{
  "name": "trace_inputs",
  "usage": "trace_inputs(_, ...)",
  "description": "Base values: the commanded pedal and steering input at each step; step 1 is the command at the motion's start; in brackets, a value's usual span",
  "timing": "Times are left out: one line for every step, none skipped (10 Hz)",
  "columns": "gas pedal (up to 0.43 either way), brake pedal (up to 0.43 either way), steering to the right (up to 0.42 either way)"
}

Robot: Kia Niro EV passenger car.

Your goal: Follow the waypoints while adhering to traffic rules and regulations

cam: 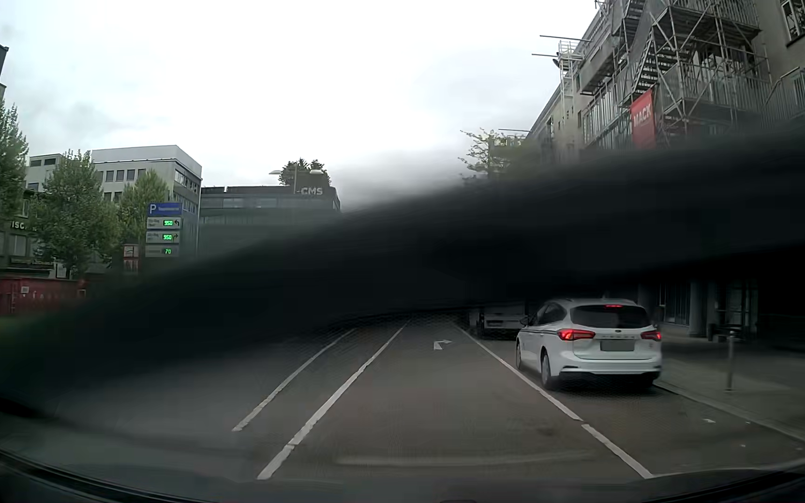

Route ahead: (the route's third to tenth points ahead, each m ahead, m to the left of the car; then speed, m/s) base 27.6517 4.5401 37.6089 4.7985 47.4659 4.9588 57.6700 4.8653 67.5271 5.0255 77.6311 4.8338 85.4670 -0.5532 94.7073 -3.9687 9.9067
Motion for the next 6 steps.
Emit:
trace_inputs(0.039,0.000,0.001)
trace_inputs(0.039,0.000,0.005)
trace_inputs(0.039,0.000,0.005)
trace_inputs(0.039,0.000,0.004)
trace_inputs(0.067,0.000,0.005)
trace_inputs(0.067,0.000,0.004)
